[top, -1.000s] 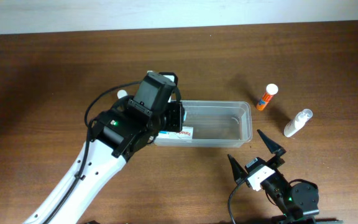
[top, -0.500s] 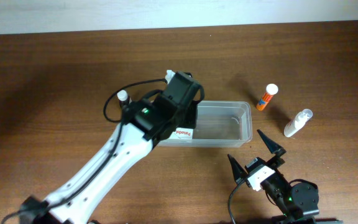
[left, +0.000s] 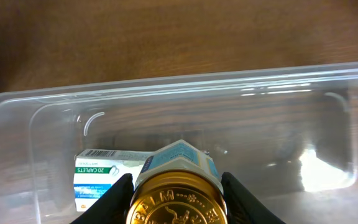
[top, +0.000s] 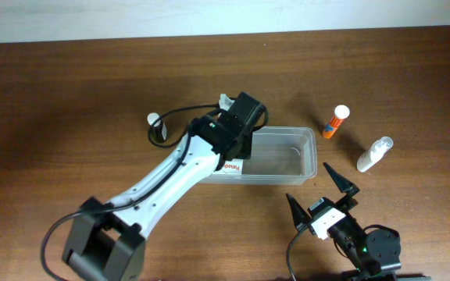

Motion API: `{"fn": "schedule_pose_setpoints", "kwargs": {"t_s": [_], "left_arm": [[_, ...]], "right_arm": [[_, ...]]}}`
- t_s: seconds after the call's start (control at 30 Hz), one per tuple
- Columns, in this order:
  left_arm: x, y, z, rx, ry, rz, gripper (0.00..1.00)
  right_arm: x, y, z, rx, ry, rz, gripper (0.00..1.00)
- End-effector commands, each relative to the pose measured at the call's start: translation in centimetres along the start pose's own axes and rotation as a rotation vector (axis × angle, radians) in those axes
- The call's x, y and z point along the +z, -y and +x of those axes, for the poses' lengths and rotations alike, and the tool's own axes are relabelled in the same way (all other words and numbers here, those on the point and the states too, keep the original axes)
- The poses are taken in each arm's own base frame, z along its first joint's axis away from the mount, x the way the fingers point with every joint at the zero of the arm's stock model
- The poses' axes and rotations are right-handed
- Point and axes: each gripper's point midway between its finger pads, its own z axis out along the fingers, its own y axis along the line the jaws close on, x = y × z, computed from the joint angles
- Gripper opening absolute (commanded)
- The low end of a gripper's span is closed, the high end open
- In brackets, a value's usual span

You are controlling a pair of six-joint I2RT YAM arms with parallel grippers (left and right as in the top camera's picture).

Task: Pack container
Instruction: 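Lower the gold-lidded jar into the middle of the container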

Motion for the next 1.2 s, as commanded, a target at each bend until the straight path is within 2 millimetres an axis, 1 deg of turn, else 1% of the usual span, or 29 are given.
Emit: {"fn": "schedule_pose_setpoints", "kwargs": {"t_s": [0.0, 0.17, 0.4, 0.6, 0.83, 1.17], "left_arm": [[0.8, -0.2, -0.5, -0.011, 0.013, -0.035, 0.35], [1.9, -0.2, -0.3, -0.008, 0.001, -0.046, 0.35], [4.1, -0.1, 0.3, -0.002, -0.025, -0.063, 0.35], [5.1, -0.1, 0.3, -0.001, -0.022, -0.077, 0.35], [5.9, -0.3, 0.8, 0.006, -0.044, -0.094, 0.35], [5.9, -0.4, 1.0, 0.007, -0.048, -0.097, 0.36]], "right_arm": [[0.0, 0.1, 0.3, 0.008, -0.008, 0.011, 0.98], [0.0, 0.1, 0.3, 0.008, -0.008, 0.011, 0.98], [0.0, 0.1, 0.3, 0.008, -0.008, 0.011, 0.98], [0.0, 0.1, 0.3, 0.008, -0.008, 0.011, 0.98], [0.0, 0.1, 0.3, 0.008, -0.008, 0.011, 0.98], [0.0, 0.1, 0.3, 0.008, -0.008, 0.011, 0.98]]}}
